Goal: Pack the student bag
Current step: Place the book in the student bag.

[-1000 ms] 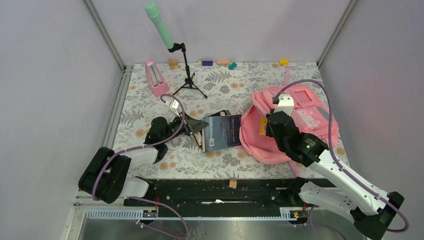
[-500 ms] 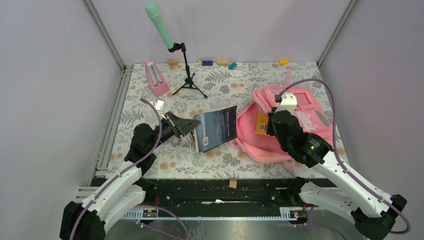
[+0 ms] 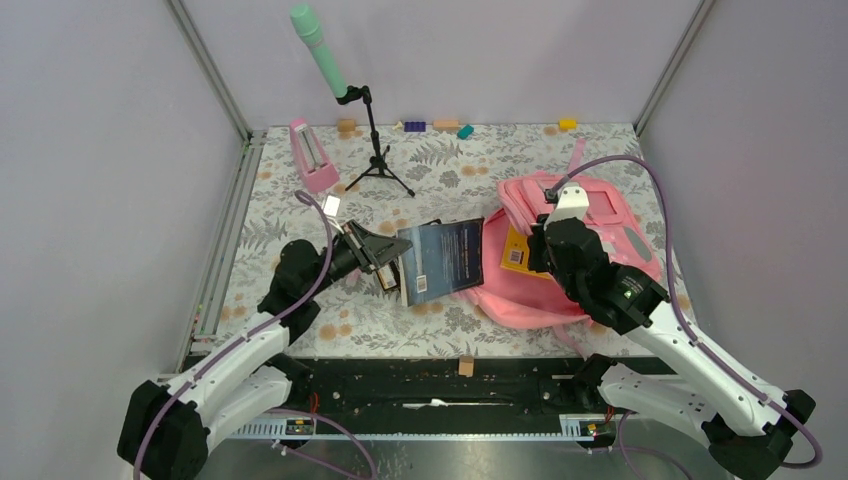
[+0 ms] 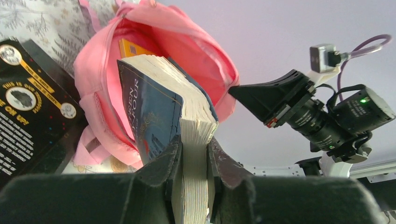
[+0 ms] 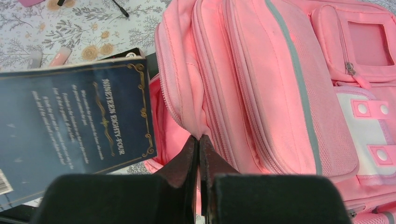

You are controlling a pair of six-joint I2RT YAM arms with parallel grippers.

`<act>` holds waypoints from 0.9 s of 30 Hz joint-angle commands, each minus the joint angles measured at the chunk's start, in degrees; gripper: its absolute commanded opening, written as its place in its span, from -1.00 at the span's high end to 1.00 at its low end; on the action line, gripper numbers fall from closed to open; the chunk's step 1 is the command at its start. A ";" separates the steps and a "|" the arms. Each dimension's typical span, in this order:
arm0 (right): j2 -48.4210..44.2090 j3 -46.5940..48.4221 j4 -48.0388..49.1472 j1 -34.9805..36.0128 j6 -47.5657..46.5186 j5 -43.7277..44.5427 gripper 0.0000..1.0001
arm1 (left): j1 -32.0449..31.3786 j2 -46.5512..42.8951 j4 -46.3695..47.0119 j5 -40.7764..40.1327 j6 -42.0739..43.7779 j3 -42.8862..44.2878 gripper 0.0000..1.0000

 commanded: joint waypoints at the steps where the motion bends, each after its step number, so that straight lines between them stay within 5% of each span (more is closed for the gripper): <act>1: -0.57 4.32 7.11 0.44 0.61 -2.40 1.00 | -2.91 2.44 12.68 -2.17 -2.79 4.31 1.00; 15: -0.54 4.26 6.99 0.41 0.22 -2.24 1.00 | -8.07 18.93 25.73 -3.04 -6.22 9.69 1.00; 27: -1.08 4.40 6.31 0.43 -0.06 -1.54 1.00 | -8.89 38.60 24.88 -0.18 -0.68 20.15 1.00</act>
